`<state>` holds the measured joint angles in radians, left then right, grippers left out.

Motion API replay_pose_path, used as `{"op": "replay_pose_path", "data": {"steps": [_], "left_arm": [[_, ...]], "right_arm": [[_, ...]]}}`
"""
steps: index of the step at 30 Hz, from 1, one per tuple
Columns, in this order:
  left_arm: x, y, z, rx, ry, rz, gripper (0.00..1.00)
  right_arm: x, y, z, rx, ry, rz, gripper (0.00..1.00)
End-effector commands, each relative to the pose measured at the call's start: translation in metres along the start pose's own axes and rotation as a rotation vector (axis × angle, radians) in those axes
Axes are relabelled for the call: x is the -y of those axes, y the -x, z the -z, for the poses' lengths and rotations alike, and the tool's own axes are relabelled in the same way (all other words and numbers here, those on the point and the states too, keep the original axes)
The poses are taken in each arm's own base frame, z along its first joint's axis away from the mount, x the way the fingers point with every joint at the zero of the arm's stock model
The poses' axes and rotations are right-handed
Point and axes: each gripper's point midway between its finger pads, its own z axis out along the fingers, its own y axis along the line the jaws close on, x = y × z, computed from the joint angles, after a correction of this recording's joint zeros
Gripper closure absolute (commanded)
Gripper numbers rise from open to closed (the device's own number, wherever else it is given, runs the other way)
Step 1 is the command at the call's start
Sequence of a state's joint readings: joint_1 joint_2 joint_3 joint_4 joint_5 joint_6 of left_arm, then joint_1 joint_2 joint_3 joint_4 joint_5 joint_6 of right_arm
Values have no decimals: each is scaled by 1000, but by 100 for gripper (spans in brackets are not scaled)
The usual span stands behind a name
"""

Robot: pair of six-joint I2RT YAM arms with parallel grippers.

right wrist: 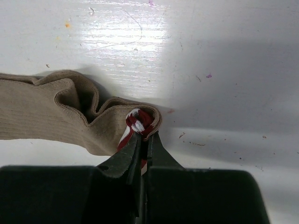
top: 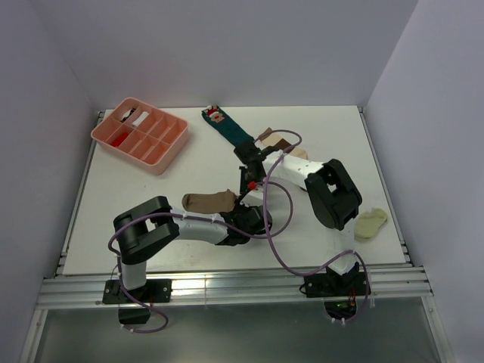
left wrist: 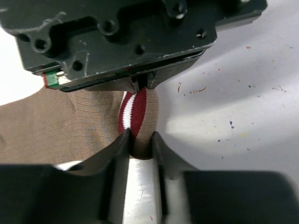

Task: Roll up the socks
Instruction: Roll the sock at the center of the board.

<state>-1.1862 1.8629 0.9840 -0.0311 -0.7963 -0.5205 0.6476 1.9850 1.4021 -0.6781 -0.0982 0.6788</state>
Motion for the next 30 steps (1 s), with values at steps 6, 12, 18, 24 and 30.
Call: {"op": "replay_pose_path", "data": {"steps": [6,12,18,24,30], "left_arm": [[-6,-16,0,-40,47,23,99],[-8,-18,11,-84,-41,153,99],[-18,-20,20,-151,-168,354,99],[-18,-5,32,-152,-362,562,99],[-44,-6,36,-167,-415,752,99]], "right_arm": [[-8,-11,-9,-21,71,-5,100],[-25,5,7,76,223,-55,92],[-38,26,33,217,361,-114,66],[-39,47,65,372,463,-173,39],[-36,47,67,389,510,-182,35]]}}
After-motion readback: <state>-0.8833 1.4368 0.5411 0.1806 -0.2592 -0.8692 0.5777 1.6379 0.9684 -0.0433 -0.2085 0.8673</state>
